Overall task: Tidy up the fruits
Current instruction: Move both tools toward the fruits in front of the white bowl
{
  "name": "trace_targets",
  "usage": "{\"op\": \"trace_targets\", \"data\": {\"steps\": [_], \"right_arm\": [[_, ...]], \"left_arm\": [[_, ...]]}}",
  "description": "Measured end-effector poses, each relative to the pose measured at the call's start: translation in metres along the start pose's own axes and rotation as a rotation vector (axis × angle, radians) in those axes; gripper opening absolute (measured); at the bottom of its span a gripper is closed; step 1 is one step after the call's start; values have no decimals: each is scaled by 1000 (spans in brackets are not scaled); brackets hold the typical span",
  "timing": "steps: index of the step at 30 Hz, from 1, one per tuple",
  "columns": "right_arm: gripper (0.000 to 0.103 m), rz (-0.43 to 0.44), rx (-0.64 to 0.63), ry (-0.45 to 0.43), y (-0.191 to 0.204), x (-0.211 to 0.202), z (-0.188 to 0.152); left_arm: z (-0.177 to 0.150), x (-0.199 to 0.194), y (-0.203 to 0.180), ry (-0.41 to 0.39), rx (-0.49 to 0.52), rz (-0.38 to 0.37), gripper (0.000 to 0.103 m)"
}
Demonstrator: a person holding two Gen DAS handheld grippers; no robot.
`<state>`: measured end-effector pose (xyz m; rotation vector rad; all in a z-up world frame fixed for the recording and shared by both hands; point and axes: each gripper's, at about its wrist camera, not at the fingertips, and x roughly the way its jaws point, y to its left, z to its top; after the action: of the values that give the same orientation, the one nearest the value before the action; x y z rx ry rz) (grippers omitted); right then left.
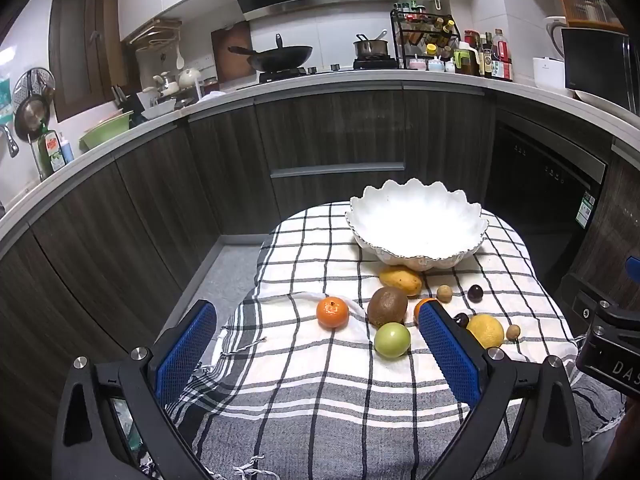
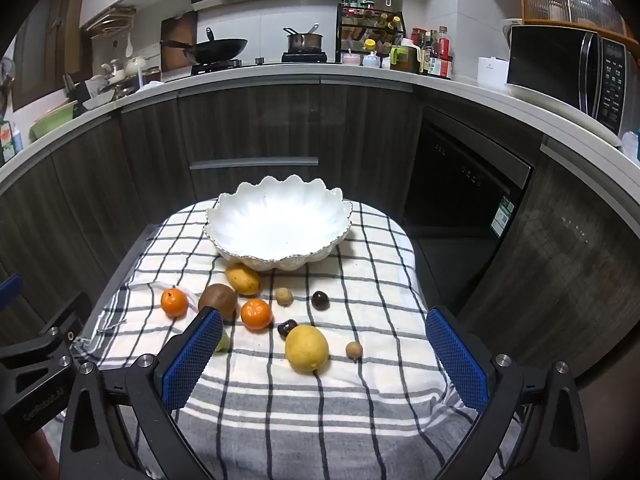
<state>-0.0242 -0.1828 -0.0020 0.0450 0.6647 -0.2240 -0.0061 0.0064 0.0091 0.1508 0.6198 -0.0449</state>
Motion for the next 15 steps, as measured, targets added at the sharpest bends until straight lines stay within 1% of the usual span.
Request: {"op": "trace_targets", "data": {"steps": [15], "right_arm": [[103, -5, -5, 4, 1, 3, -1]], "left_arm": [[-1, 1, 1, 1, 7, 0, 103]]}}
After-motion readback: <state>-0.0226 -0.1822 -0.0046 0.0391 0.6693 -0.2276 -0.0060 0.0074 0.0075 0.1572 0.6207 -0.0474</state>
